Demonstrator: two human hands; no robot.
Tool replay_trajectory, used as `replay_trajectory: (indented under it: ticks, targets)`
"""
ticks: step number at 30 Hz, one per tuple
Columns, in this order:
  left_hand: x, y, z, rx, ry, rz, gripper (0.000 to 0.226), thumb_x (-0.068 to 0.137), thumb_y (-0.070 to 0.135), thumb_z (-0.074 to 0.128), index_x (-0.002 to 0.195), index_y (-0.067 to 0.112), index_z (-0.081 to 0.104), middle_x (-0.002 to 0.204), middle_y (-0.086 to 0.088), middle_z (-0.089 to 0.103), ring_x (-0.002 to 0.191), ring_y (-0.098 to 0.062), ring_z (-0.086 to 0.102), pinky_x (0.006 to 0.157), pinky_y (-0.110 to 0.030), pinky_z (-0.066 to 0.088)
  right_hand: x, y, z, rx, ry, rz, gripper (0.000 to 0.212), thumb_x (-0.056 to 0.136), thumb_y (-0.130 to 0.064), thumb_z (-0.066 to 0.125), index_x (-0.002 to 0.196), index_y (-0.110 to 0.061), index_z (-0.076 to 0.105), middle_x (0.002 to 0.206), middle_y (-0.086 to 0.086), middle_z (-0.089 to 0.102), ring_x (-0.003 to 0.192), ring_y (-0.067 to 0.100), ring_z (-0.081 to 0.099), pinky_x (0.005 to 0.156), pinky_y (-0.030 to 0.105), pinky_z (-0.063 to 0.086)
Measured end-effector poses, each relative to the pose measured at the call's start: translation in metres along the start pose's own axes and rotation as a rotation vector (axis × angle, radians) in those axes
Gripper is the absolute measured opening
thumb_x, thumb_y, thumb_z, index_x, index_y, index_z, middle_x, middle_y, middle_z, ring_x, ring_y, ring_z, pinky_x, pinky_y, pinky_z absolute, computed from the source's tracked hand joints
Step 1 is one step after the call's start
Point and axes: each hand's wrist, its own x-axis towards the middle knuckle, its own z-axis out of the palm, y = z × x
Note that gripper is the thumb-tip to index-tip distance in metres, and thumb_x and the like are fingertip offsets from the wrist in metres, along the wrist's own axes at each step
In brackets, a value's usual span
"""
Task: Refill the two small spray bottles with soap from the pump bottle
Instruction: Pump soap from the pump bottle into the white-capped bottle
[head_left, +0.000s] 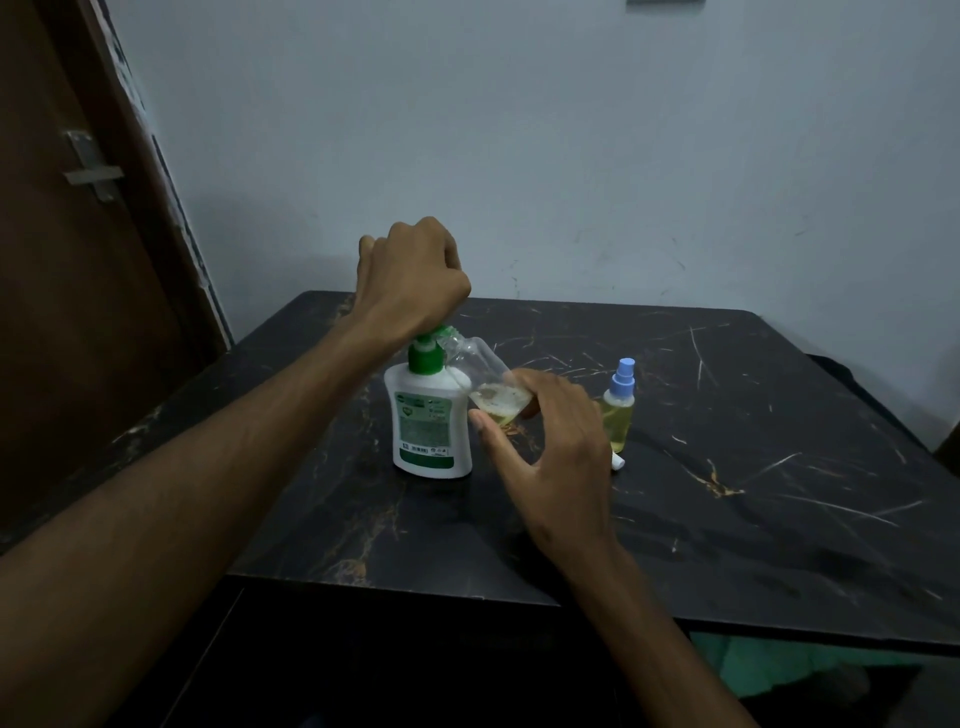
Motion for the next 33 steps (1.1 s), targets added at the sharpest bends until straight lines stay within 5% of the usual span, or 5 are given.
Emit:
replay_trajectory:
  ticks: [33]
  targets:
    - [-0.002,0.0028,-0.0005,0.01,-0.001,0.004,0.022,0.072,0.014,0.06,0.084,0.015,0.079,0.084,0.0,0.076,0.079,-0.021,0.067,0.098,-0.052,0.052,-0.0006,-0.0007,-0.001,-0.006,0.007,-0.001,0.038,0.095,-0.042,0.074,0.124,-0.017,0.066,0.103,-0.007,0.065,0.089,0.013,0.058,0.081,0.043,0.05]
